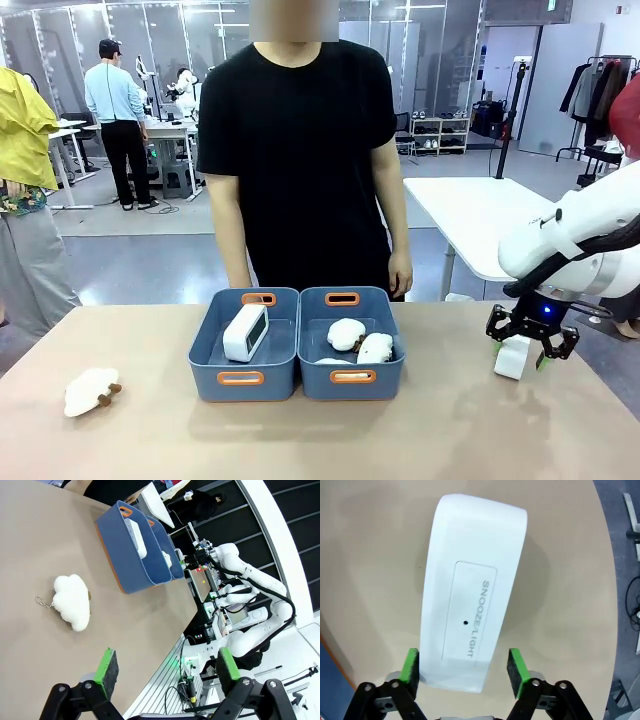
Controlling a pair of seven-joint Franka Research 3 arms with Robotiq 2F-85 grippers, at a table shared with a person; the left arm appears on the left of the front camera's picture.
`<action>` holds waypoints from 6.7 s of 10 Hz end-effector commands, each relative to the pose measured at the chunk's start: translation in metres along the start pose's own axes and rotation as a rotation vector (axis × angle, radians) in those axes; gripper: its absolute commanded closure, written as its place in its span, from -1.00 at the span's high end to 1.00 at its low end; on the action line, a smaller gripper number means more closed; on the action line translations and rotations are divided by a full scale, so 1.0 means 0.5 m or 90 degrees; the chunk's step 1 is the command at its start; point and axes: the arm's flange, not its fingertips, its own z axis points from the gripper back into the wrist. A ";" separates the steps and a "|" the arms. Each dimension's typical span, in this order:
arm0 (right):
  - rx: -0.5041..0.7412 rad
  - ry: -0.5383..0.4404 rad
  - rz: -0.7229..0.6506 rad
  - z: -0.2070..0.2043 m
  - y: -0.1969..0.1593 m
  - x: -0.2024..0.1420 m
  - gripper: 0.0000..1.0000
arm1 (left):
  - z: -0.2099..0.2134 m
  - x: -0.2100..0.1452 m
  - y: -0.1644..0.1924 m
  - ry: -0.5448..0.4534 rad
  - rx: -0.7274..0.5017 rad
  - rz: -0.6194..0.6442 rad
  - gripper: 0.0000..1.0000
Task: Sort the digital clocks into the basket.
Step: Pick up the Digital clock from the table and place it into the empty Plastic storage basket.
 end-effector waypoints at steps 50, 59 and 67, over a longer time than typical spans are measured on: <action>0.317 0.168 0.403 0.467 0.289 -0.247 0.04 | 0.004 0.002 -0.006 0.004 0.003 -0.003 1.00; 0.178 0.139 0.285 0.192 0.765 -0.279 0.04 | 0.004 0.002 -0.006 0.004 0.003 -0.003 1.00; 0.147 0.174 0.244 0.075 0.869 -0.276 0.04 | 0.004 0.002 -0.006 0.004 0.003 -0.003 1.00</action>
